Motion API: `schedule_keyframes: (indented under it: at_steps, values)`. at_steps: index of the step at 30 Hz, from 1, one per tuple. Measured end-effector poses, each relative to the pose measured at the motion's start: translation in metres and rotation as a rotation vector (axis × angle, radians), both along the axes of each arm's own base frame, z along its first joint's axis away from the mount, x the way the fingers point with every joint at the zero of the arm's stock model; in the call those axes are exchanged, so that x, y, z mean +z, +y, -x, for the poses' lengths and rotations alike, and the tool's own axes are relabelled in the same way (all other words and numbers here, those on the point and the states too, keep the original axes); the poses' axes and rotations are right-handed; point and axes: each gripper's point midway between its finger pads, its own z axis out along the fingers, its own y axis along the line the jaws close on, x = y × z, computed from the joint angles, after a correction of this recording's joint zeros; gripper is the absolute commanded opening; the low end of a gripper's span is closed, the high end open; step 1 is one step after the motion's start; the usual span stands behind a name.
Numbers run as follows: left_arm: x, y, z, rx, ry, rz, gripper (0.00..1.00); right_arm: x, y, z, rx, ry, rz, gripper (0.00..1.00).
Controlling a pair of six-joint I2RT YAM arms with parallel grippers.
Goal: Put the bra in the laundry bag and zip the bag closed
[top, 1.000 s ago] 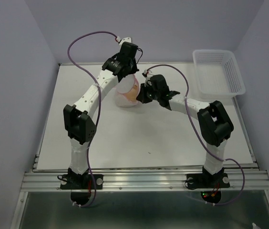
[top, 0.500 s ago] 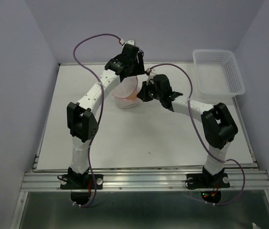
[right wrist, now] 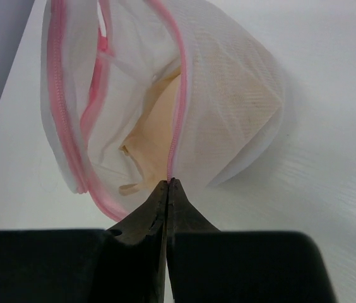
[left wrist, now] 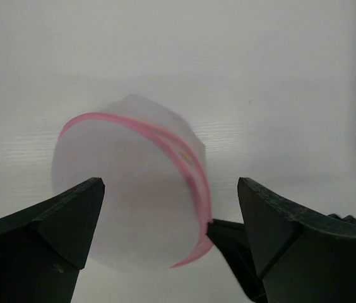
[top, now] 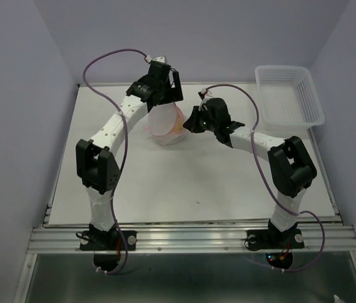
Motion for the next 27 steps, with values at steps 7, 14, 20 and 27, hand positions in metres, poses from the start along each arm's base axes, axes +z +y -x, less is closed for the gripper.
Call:
schedule_keyframes:
  at_steps: [7, 14, 20, 27]
  values:
    - [0.014, 0.116, 0.017, 0.202, -0.034, 0.057, 0.99, -0.007, -0.013, -0.01, -0.058, 0.068, -0.048, 0.01]
    - [0.024, 0.159, 0.047, 0.285, -0.122, 0.141, 0.99, -0.019, -0.013, -0.009, -0.067, 0.126, -0.068, 0.01]
    - [-0.05, 0.162, 0.08, 0.182, -0.062, 0.306, 0.99, -0.035, -0.014, -0.007, -0.075, 0.187, -0.062, 0.01]
    - [-0.12, 0.158, 0.107, 0.125, 0.047, 0.494, 0.98, -0.037, -0.015, -0.007, -0.073, 0.215, -0.059, 0.01]
